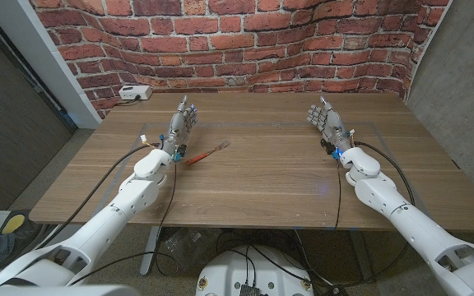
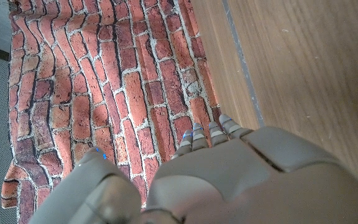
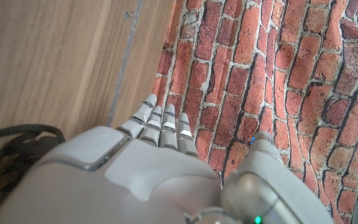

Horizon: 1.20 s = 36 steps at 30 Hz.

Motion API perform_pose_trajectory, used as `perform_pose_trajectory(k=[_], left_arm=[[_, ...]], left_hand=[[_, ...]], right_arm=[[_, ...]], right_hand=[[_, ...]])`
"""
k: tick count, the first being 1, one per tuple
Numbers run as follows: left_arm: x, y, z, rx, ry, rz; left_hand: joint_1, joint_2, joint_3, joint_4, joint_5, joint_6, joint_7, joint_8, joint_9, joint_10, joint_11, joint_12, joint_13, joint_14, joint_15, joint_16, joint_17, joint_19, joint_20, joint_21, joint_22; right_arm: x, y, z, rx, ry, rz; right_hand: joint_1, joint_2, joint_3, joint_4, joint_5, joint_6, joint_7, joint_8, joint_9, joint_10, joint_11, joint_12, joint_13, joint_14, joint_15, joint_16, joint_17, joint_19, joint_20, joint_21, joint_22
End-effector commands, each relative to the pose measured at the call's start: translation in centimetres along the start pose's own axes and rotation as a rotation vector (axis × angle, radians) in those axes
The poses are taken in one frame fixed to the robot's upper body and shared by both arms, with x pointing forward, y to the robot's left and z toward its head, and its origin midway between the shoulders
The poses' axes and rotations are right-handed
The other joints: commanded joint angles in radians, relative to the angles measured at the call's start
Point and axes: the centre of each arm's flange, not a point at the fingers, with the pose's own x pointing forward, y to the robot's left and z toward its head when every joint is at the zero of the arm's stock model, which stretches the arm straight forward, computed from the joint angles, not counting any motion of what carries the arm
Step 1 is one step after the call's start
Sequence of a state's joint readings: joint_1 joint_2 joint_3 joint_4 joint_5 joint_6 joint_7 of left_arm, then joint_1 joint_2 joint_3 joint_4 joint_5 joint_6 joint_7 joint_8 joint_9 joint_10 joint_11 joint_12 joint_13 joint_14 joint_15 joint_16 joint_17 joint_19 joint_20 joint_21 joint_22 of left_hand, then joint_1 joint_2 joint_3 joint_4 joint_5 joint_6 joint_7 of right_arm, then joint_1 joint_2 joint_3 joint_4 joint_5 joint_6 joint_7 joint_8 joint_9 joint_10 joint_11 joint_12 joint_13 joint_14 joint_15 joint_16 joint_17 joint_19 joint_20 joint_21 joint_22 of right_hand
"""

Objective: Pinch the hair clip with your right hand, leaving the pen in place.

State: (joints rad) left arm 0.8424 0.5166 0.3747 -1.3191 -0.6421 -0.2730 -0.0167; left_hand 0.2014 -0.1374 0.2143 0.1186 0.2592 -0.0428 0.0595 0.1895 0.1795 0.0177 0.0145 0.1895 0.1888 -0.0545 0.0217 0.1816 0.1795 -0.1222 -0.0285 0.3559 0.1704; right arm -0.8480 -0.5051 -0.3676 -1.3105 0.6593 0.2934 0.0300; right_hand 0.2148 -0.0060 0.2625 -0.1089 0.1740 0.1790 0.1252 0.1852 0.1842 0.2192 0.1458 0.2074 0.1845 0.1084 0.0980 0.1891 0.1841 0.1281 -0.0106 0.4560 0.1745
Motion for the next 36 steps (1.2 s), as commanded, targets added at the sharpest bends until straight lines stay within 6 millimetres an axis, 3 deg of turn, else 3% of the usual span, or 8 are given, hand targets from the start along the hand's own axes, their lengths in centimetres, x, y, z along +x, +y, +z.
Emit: perform_pose_trajectory(k=[1,12,19,33,36], left_arm=[[-0.7,-0.3,0.3,0.018,-0.001,0.004],[-1.4,-0.7,1.2,0.061,-0.008,-0.015],[-1.7,-0.6,1.8,0.09,-0.003,-0.029],[-2.3,-0.3,2.4,0.081,0.0,-0.04],[-2.2,-0.4,2.8,0.09,-0.008,-0.046]], left_hand=[[0.009,0.003,0.007,-0.001,0.007,0.001,0.008,0.005,0.003,0.003,0.01,0.01,0.002,-0.004,0.0,0.006,0.003,-0.006,0.0,0.002,0.005],[0.015,0.008,0.007,-0.003,0.009,0.01,0.008,0.008,0.003,0.012,0.009,0.014,0.002,0.004,0.0,0.008,0.002,-0.005,0.003,-0.002,0.005],[0.02,0.014,0.008,-0.006,0.01,0.022,0.008,0.012,0.003,0.023,0.007,0.018,0.002,0.016,0.002,0.012,0.002,-0.001,0.006,-0.005,0.005],[0.052,0.047,0.02,-0.017,0.012,0.061,0.011,0.021,0.004,0.064,0.008,0.03,0.001,0.053,-0.001,0.018,0.001,0.045,0.006,-0.004,0.006],[0.058,0.052,0.022,-0.019,0.011,0.057,0.012,0.018,0.004,0.061,0.012,0.028,0.001,0.049,0.001,0.014,0.001,0.051,-0.005,-0.005,0.006]], right_arm=[[-0.9,0.4,0.5,0.012,-0.044,0.005],[-1.8,-0.2,2.0,-0.018,-0.092,0.001],[-1.9,-0.9,2.8,-0.056,-0.098,0.009],[-1.7,-2.1,4.5,-0.13,-0.125,0.08],[-1.9,-2.4,4.9,-0.141,-0.135,0.093]], right_hand=[[0.007,0.001,0.006,0.002,0.004,0.012,-0.005,0.008,0.004,0.013,-0.002,0.008,0.002,0.013,0.0,0.006,0.002,0.014,0.001,0.004,0.002],[0.013,0.002,0.007,-0.004,0.005,0.023,-0.02,0.012,0.004,0.031,-0.007,0.014,0.002,0.034,-0.008,0.009,-0.001,0.033,-0.003,0.003,0.002],[0.019,0.01,0.009,-0.007,0.006,0.093,-0.04,0.036,0.007,0.051,-0.014,0.02,0.002,0.054,-0.016,0.01,-0.002,0.056,-0.01,-0.002,0.002],[0.032,0.015,0.013,-0.015,0.006,0.073,-0.047,0.024,0.008,0.066,-0.035,0.023,0.002,0.083,-0.027,0.014,-0.004,0.083,-0.014,-0.002,0.002],[0.035,0.015,0.014,-0.017,0.005,0.071,-0.053,0.022,0.008,0.069,-0.039,0.024,0.002,0.087,-0.029,0.014,-0.004,0.088,-0.015,-0.002,0.002]])
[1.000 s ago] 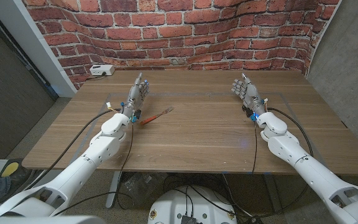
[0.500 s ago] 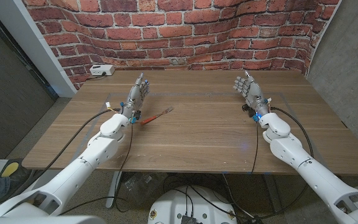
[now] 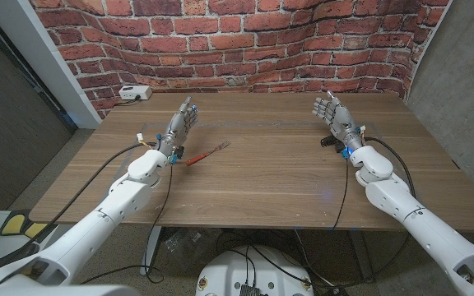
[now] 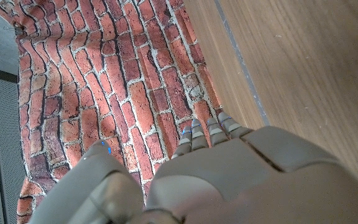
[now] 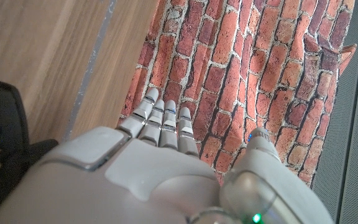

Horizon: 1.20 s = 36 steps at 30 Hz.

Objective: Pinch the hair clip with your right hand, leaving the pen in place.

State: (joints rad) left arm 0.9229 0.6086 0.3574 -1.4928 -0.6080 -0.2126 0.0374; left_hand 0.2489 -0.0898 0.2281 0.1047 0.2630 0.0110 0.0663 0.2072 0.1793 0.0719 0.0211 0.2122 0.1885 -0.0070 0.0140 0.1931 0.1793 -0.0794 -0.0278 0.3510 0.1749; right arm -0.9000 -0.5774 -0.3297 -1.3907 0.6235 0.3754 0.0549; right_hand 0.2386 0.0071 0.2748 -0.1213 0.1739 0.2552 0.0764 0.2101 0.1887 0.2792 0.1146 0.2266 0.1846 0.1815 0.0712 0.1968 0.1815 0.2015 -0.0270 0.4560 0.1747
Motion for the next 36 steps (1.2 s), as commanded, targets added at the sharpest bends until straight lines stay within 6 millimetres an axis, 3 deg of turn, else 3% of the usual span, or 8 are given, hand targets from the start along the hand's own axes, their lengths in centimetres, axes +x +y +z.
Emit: perform_pose_trajectory(k=[1,4,7,16,23,36], left_arm=[[-0.1,0.1,0.8,0.015,-0.017,-0.016],[0.0,-0.1,0.8,0.004,-0.025,-0.01],[0.0,-0.4,0.6,-0.011,-0.037,-0.024],[-0.3,-1.0,0.4,-0.025,-0.038,-0.014],[-0.3,-1.8,1.2,0.01,-0.037,-0.005],[-0.5,-2.3,0.3,-0.027,-0.012,0.031]], left_hand=[[0.012,0.005,0.008,-0.006,0.007,0.003,0.006,0.0,0.004,0.007,0.005,0.005,0.002,0.001,0.008,0.003,0.002,0.009,-0.006,0.0,0.001],[0.014,0.007,0.009,-0.006,0.007,0.002,0.007,-0.001,0.004,0.007,0.005,0.005,0.002,0.001,0.008,0.002,0.002,0.01,-0.008,-0.001,0.001],[0.018,0.01,0.01,-0.008,0.005,0.011,0.009,0.002,0.004,0.016,0.007,0.007,0.002,0.008,0.009,0.004,0.002,0.014,-0.007,-0.003,0.001],[0.028,0.013,0.009,-0.013,0.001,0.041,0.009,0.008,0.004,0.044,0.006,0.014,0.002,0.037,0.007,0.01,0.002,0.037,0.0,-0.004,0.001],[0.031,0.014,0.008,-0.015,-0.001,0.05,0.012,0.01,0.004,0.051,0.006,0.015,0.002,0.045,0.008,0.01,0.002,0.046,0.001,-0.004,0.001],[0.034,0.015,0.005,-0.016,-0.004,0.06,0.01,0.009,0.005,0.06,0.008,0.016,0.002,0.056,0.007,0.011,0.002,0.049,0.006,-0.01,0.0]], right_arm=[[-0.2,-1.4,1.6,-0.058,-0.039,0.053],[-0.5,-1.9,1.9,-0.062,-0.046,0.053],[-0.8,-2.4,2.2,-0.076,-0.058,0.06],[-1.5,-3.8,3.4,-0.139,-0.069,0.086],[-2.5,-5.1,4.1,-0.202,-0.063,0.086],[-3.7,-6.9,3.9,-0.219,-0.051,0.088]], right_hand=[[0.012,0.002,0.002,-0.005,0.005,-0.004,-0.005,-0.003,0.003,0.01,-0.01,0.005,0.002,0.015,-0.004,0.007,-0.001,0.015,0.002,-0.003,0.002],[0.018,0.005,0.004,-0.008,0.004,0.038,-0.023,0.011,0.004,0.016,-0.013,0.005,0.001,0.02,-0.008,0.004,-0.001,0.024,0.0,-0.007,0.002],[0.022,0.007,0.005,-0.01,0.004,0.052,-0.024,0.015,0.006,0.023,-0.013,0.007,0.001,0.029,-0.01,0.005,-0.001,0.033,-0.003,-0.007,0.002],[0.033,0.008,0.008,-0.016,0.004,0.018,-0.017,-0.002,0.006,0.033,-0.025,0.008,0.001,0.04,-0.014,0.003,-0.002,0.043,-0.002,-0.011,0.002],[0.04,0.009,0.009,-0.02,0.003,0.013,-0.026,-0.006,0.005,0.032,-0.05,0.006,0.001,0.046,-0.016,0.002,-0.002,0.051,-0.003,-0.015,0.002],[0.05,0.011,0.012,-0.024,0.004,0.016,-0.029,-0.007,0.004,0.037,-0.05,0.005,0.001,0.053,-0.019,0.001,-0.002,0.06,-0.003,-0.017,0.003]])
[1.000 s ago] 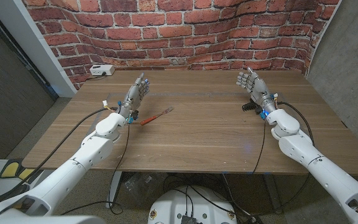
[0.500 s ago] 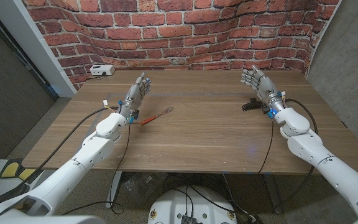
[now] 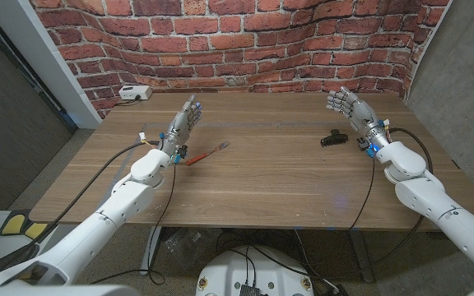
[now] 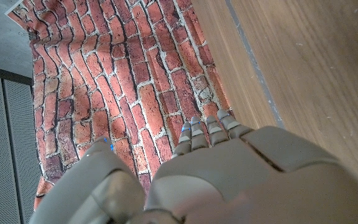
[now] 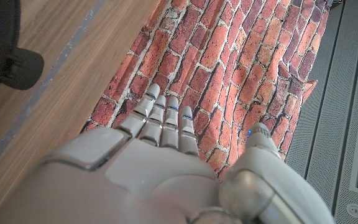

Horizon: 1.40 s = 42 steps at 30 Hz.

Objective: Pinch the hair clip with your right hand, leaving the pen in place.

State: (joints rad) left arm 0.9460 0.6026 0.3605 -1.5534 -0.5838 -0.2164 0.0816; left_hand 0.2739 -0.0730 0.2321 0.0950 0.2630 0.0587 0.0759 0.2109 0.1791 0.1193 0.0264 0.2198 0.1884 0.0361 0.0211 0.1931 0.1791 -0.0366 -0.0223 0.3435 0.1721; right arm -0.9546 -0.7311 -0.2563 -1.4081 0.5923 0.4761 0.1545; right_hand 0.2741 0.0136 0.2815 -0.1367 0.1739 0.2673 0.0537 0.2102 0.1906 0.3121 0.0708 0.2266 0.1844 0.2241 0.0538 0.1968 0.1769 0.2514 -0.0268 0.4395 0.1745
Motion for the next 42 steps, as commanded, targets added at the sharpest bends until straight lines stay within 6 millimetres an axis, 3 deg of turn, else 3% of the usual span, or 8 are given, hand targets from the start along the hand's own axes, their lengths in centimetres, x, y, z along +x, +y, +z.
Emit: perform_pose_trajectory(k=[1,9,15,18,21,28,38,42], left_arm=[[-0.2,-0.7,-0.7,-0.029,0.021,0.03],[-0.5,-1.5,-1.0,-0.034,0.028,0.038],[-0.6,-1.9,-1.1,-0.034,0.028,0.038],[-0.6,-2.2,-1.1,-0.034,0.022,0.036],[-0.8,-2.4,-1.0,-0.027,0.016,0.038],[-0.9,-2.6,-0.7,-0.019,0.011,0.041],[-1.2,-2.6,-0.6,-0.05,-0.007,0.025],[-1.2,-2.6,-0.7,-0.038,-0.001,0.033]], left_hand=[[0.01,-0.002,0.001,-0.007,-0.004,0.013,0.0,0.005,0.005,0.014,0.001,0.008,0.002,0.014,0.002,0.011,0.002,0.008,0.002,-0.002,0.003],[0.011,-0.002,0.0,-0.007,-0.005,0.015,-0.002,0.004,0.005,0.016,0.0,0.007,0.002,0.016,0.001,0.01,0.003,0.009,0.004,-0.005,0.003],[0.012,-0.001,-0.001,-0.008,-0.006,0.017,-0.002,0.004,0.005,0.018,0.003,0.007,0.002,0.018,0.002,0.009,0.003,0.009,0.006,-0.008,0.003],[0.013,-0.001,-0.001,-0.008,-0.007,0.017,-0.002,0.003,0.005,0.018,0.003,0.006,0.002,0.018,0.002,0.009,0.003,0.007,0.009,-0.01,0.003],[0.013,0.0,-0.001,-0.008,-0.007,0.019,-0.002,0.003,0.005,0.02,0.003,0.006,0.002,0.019,0.002,0.008,0.003,0.006,0.01,-0.011,0.003],[0.014,0.001,-0.002,-0.008,-0.008,0.022,0.001,0.003,0.005,0.022,0.001,0.006,0.002,0.02,0.0,0.007,0.003,0.007,0.009,-0.014,0.003],[0.016,0.002,-0.004,-0.009,-0.01,0.035,0.011,0.005,0.005,0.029,0.003,0.006,0.003,0.024,0.002,0.007,0.003,0.006,0.011,-0.02,0.003],[0.017,0.003,-0.005,-0.009,-0.01,0.041,0.012,0.006,0.005,0.029,0.004,0.005,0.003,0.026,0.003,0.006,0.003,0.006,0.011,-0.022,0.003]], right_arm=[[-1.3,-1.6,-0.1,-0.031,0.011,0.006],[-2.1,-2.5,-0.1,-0.06,0.011,-0.011],[-2.8,-3.4,0.2,-0.094,0.01,-0.032],[-3.0,-3.6,0.5,-0.123,0.014,-0.037],[-3.1,-3.8,0.6,-0.15,0.02,-0.038],[-3.0,-4.2,0.9,-0.241,0.021,-0.044],[-2.6,-4.3,1.6,-0.389,0.034,-0.047],[-2.4,-4.4,2.1,-0.448,0.04,-0.034]], right_hand=[[0.015,0.004,0.005,-0.008,0.004,0.003,-0.006,-0.007,0.002,0.004,-0.006,0.005,0.001,0.011,-0.003,0.001,0.002,0.011,-0.003,-0.001,0.003],[0.021,0.007,0.007,-0.01,0.004,0.005,-0.006,-0.008,0.002,0.007,-0.008,0.005,0.001,0.019,-0.005,0.002,0.003,0.019,-0.006,-0.002,0.003],[0.061,0.015,0.02,-0.023,0.005,0.035,-0.046,-0.001,0.0,0.036,-0.036,0.011,0.0,0.05,-0.018,0.004,0.001,0.049,-0.01,-0.004,0.003],[0.075,0.015,0.024,-0.027,0.005,0.058,-0.048,0.006,0.001,0.033,-0.039,0.008,0.0,0.054,-0.021,0.002,0.001,0.051,-0.009,-0.009,0.003],[0.082,0.011,0.023,-0.026,0.004,0.078,-0.038,0.013,0.004,0.031,-0.02,0.005,0.001,0.054,-0.023,-0.001,0.001,0.054,-0.012,-0.013,0.003],[0.096,0.011,0.025,-0.026,0.004,0.032,-0.02,-0.008,0.006,0.027,-0.027,0.001,0.001,0.051,-0.019,-0.006,0.002,0.056,-0.011,-0.022,0.004],[0.123,0.019,0.034,-0.029,0.006,0.062,-0.04,0.003,0.008,0.025,-0.048,-0.001,0.002,0.051,-0.023,-0.008,0.002,0.058,-0.01,-0.03,0.004],[0.142,0.023,0.041,-0.032,0.006,0.032,-0.046,-0.009,0.008,0.015,-0.054,-0.006,0.003,0.048,-0.024,-0.01,0.001,0.058,-0.012,-0.035,0.004]])
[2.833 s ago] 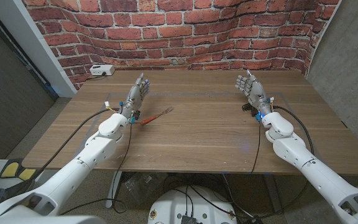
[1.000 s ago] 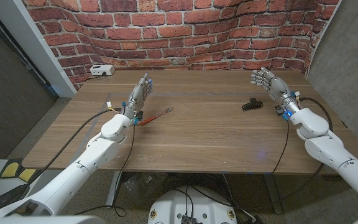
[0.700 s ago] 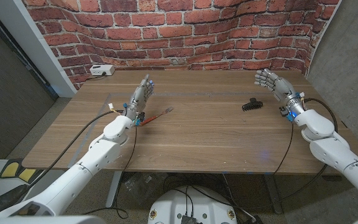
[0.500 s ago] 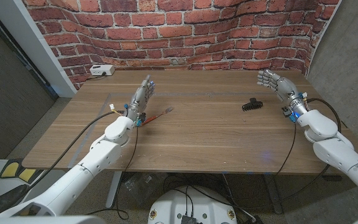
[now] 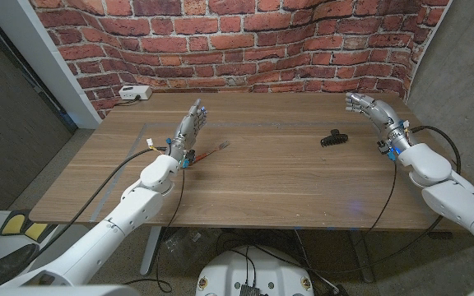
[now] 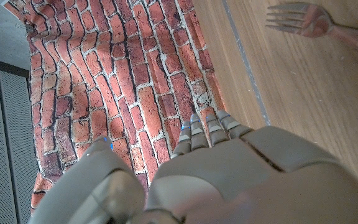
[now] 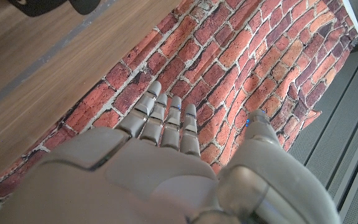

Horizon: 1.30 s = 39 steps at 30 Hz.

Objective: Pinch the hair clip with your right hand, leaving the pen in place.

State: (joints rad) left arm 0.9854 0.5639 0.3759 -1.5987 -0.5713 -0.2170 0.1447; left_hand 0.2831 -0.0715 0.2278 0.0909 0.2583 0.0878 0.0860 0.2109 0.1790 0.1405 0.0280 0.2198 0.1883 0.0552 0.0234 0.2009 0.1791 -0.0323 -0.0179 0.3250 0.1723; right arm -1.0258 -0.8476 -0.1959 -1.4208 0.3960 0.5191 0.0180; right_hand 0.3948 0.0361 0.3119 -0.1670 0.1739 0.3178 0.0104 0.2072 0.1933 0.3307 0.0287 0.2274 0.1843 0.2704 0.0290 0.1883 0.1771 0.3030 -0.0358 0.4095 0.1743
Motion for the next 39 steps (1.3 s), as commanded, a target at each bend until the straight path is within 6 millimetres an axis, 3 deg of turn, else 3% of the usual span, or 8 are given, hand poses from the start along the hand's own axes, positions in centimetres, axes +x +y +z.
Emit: perform_pose_trajectory(k=[1,12,18,39], left_arm=[[-0.2,0.0,0.1,0.007,-0.001,0.008],[-0.1,0.0,0.1,0.016,-0.004,0.009],[-0.2,0.2,0.1,0.019,-0.004,0.013],[-0.3,0.8,-0.2,0.014,0.004,0.022]], left_hand=[[0.008,0.001,-0.001,-0.005,-0.006,0.013,0.003,0.006,0.005,0.009,0.004,0.006,0.003,0.007,0.0,-0.001,0.003,0.002,0.008,-0.004,0.003],[0.009,0.003,-0.002,-0.005,-0.007,0.017,0.003,0.005,0.005,0.01,0.0,0.004,0.003,0.007,0.0,-0.003,0.003,0.001,0.008,-0.008,0.003],[0.009,0.003,-0.003,-0.005,-0.008,0.019,0.003,0.005,0.005,0.011,0.0,0.004,0.003,0.008,0.0,-0.004,0.003,0.001,0.009,-0.01,0.003],[0.011,0.005,-0.006,-0.005,-0.01,0.021,0.0,0.001,0.005,0.012,-0.003,0.001,0.003,0.009,-0.003,-0.006,0.004,-0.001,0.011,-0.019,0.004]], right_arm=[[0.3,-0.5,0.8,-0.165,0.012,0.005],[1.0,-1.2,2.1,-0.308,0.028,0.045],[1.3,-1.2,2.6,-0.394,0.039,0.058],[2.3,-1.4,3.9,-0.632,0.079,0.105]], right_hand=[[0.024,0.001,0.011,-0.002,0.006,-0.021,-0.002,-0.007,0.006,-0.008,-0.013,-0.008,0.003,0.001,0.001,-0.002,0.001,0.006,-0.003,-0.007,0.004],[0.047,-0.001,0.017,-0.004,0.006,-0.04,-0.003,-0.012,0.006,-0.028,-0.016,-0.016,0.004,-0.015,0.001,-0.007,0.001,-0.002,-0.005,-0.018,0.005],[0.109,0.03,0.051,-0.012,0.014,-0.048,0.007,-0.012,0.006,-0.035,-0.019,-0.018,0.004,-0.021,0.0,-0.007,0.001,-0.001,-0.006,-0.029,0.005],[0.17,-0.024,0.053,-0.023,0.013,-0.078,-0.012,-0.014,0.004,-0.048,-0.04,-0.019,0.004,-0.031,-0.012,-0.009,0.0,0.003,-0.01,-0.045,0.003]])
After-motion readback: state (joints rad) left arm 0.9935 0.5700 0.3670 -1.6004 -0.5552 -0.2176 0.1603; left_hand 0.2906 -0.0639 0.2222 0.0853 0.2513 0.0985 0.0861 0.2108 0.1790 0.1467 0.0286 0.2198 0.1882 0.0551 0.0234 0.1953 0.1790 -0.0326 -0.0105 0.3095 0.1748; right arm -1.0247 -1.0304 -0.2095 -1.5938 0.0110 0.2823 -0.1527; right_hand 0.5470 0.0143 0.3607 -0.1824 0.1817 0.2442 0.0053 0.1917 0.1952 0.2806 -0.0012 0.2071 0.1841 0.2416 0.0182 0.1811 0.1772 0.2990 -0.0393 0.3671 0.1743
